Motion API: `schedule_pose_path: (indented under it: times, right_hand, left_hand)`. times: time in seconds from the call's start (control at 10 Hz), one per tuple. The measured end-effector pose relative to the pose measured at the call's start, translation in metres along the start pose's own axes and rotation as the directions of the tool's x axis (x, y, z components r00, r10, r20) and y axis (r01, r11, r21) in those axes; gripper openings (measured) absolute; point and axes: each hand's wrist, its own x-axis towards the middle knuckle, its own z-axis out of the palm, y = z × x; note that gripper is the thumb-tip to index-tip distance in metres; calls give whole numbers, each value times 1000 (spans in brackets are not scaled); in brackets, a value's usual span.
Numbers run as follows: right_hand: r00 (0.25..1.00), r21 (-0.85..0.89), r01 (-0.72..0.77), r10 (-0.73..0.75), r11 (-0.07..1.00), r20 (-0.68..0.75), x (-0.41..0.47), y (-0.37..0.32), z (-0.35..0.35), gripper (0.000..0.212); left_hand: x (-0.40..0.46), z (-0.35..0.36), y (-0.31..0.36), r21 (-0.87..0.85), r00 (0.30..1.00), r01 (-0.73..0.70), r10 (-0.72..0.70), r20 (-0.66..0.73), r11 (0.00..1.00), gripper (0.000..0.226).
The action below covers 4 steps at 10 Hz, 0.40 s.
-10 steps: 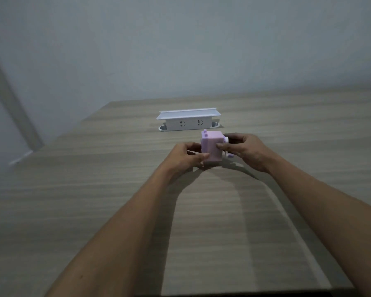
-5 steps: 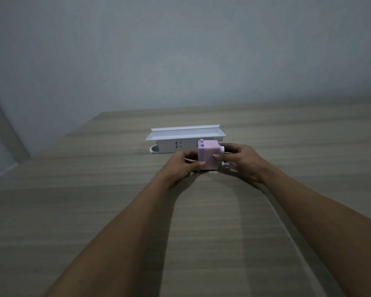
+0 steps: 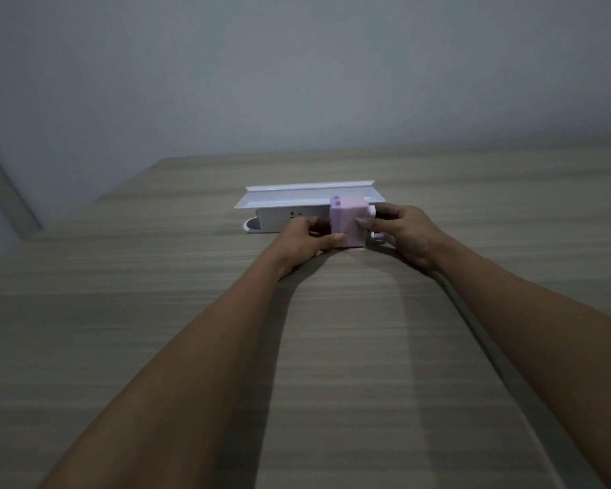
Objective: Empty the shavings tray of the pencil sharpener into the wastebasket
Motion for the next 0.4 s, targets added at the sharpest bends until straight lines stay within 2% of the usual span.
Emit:
schedule_pose_path:
  times: [0.1,0.3,0.4]
  right_hand:
    - [1000,-51,5,-6,999,-21,-2,1,3,39]
    - [993,-201,24,-46,979,-106,-33,-21,5,58]
    - [982,-258,17,-64,966,-176,-60,-33,10,60]
  left_hand:
    - [-2,2,2,-6,1000,24,-24,-7,1000,43]
    - [-22,-3,11,-80,993,83,-89,-79,993,65]
    - [-47,-11,19,-29,981,113,-116,-156,993,38]
